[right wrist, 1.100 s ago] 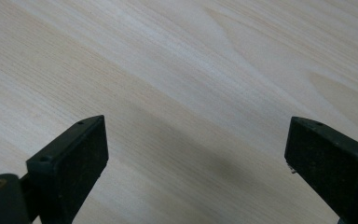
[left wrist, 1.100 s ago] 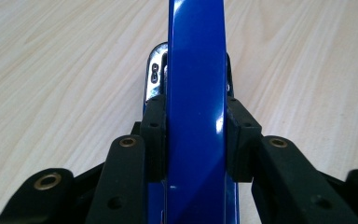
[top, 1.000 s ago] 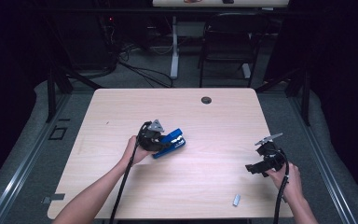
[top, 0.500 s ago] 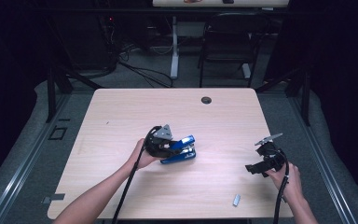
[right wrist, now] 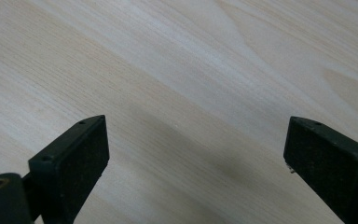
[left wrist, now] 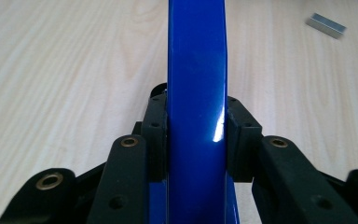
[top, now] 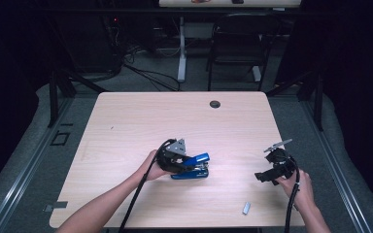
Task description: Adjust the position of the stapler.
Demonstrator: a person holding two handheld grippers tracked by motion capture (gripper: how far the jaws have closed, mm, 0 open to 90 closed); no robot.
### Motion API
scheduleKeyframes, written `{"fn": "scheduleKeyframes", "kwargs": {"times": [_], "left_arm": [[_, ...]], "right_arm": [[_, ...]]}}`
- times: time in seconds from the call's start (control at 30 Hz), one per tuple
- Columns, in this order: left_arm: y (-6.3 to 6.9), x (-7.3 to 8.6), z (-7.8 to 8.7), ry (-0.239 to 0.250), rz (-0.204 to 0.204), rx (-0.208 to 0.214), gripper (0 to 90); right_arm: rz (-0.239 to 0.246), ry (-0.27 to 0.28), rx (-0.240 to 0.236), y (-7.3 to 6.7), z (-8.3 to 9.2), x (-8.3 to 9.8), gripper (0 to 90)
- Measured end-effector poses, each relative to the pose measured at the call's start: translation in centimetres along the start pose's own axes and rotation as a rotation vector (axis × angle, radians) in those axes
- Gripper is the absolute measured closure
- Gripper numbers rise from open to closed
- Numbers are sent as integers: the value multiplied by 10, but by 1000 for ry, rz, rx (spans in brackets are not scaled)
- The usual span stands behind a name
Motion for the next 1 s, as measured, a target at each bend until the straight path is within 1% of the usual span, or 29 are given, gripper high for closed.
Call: {"fn": "scheduleKeyframes", "kwargs": {"times": [0.1, 0.13, 0.17, 0.2, 0.23, 0.3, 0.33, 0.4, 0.53, 0.57, 0.67, 0.7, 0.73, 0.77, 0.8, 0.83, 0.93, 1.0], "left_arm": [[6, 0, -5, -8, -27, 28, 666], [6, 0, -5, -8, -27, 28, 666], [8, 0, -7, -14, -44, 47, 666], [10, 1, -8, -9, -51, 54, 666], [10, 1, -8, -9, -51, 54, 666], [12, 2, -10, -16, -61, 74, 666], [12, 3, -11, -12, -62, 79, 666], [13, 4, -11, -25, -66, 88, 666], [14, 6, -13, -27, -71, 95, 665], [15, 7, -14, -38, -76, 112, 665], [17, 7, -16, -42, -85, 123, 665], [19, 8, -17, -55, -95, 140, 665], [19, 8, -17, -55, -95, 140, 664], [21, 8, -19, -63, -104, 144, 664], [22, 8, -19, -57, -104, 145, 663], [22, 8, -19, -59, -106, 145, 663], [22, 8, -19, -66, -113, 145, 663], [23, 8, -19, -68, -117, 148, 664]], "right_arm": [[5, -4, 6, 0, 1, 0, 63], [5, -4, 6, 0, 1, 0, 63], [5, -6, 5, 0, 0, 0, 64], [3, -4, -1, -1, 0, 0, 64], [10, -14, 3, 0, 0, 0, 64], [10, -14, 1, 0, 0, 0, 64], [11, -14, 1, 0, 0, 0, 64], [10, -15, -3, 0, 0, 0, 65], [9, -16, -2, -1, 0, 0, 65], [7, -15, -6, -1, -1, 0, 65], [3, -10, -6, -2, -1, 0, 65], [10, -11, -1, -2, -1, 0, 65], [10, -11, -1, -2, -1, 0, 65], [15, -19, -5, -2, -2, 0, 65], [11, -17, -15, -3, -2, 0, 66], [16, -20, -3, -3, -2, 0, 66], [21, -19, -2, -4, -2, -1, 66], [21, -19, -12, -5, -3, -1, 66]]}}
Point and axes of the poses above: each handheld gripper's, and its own axes: z roughly backward along the jaws, x roughly out of its underside, y roughly to its right, the point moved 4 cm from there along -z, roughly forward along the jaws, and after that the axes turned 3 degrees about -z, right-handed, at the moved point
